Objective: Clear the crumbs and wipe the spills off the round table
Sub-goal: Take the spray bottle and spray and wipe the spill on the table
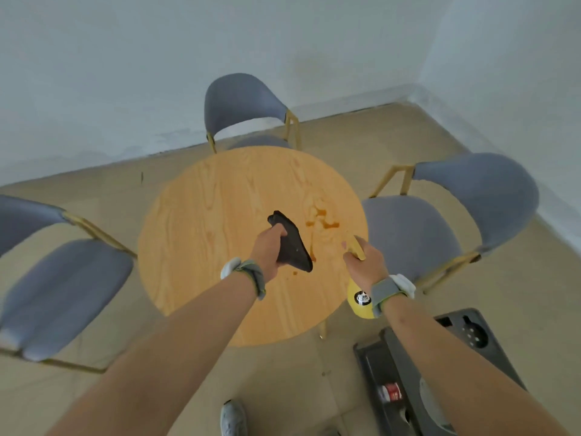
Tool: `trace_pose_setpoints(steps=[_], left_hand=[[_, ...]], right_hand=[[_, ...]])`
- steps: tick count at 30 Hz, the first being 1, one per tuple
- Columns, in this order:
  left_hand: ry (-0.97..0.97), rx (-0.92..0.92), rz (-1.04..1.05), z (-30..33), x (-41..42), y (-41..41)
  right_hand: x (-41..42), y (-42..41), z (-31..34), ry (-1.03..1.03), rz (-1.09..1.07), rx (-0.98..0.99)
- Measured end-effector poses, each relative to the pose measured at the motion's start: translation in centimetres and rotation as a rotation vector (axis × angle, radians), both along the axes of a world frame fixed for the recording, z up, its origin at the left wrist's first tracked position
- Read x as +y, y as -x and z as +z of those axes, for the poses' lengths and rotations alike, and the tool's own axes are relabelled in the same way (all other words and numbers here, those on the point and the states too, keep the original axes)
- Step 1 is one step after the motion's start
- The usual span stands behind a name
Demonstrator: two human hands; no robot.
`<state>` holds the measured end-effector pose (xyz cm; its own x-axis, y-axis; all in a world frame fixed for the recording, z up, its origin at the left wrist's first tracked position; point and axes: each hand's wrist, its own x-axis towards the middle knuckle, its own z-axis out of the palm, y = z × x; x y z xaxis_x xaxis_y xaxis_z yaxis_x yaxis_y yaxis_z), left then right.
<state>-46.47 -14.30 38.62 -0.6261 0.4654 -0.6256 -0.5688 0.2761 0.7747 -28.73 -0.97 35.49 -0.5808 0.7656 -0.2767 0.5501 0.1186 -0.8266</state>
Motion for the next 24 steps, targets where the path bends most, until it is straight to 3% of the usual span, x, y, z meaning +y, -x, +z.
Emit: trace_pose_setpoints(steps=[8, 15, 24], left_hand=[[0.005, -0.037, 0.052, -0.3, -8.7, 9.6], [-0.009, -0.043, 0.036, -1.8, -11.1, 14.3], [0.035, -0.138, 0.044, -4.8, -10.0, 15.2]], right_hand=[[-7.4, 4.2, -4.4, 0.061, 0.080, -0.217], [-10.2, 5.4, -7.8, 0.075, 0.035, -0.503], [-8.4, 6.7, -9.5, 0.113, -0.030, -0.549]])
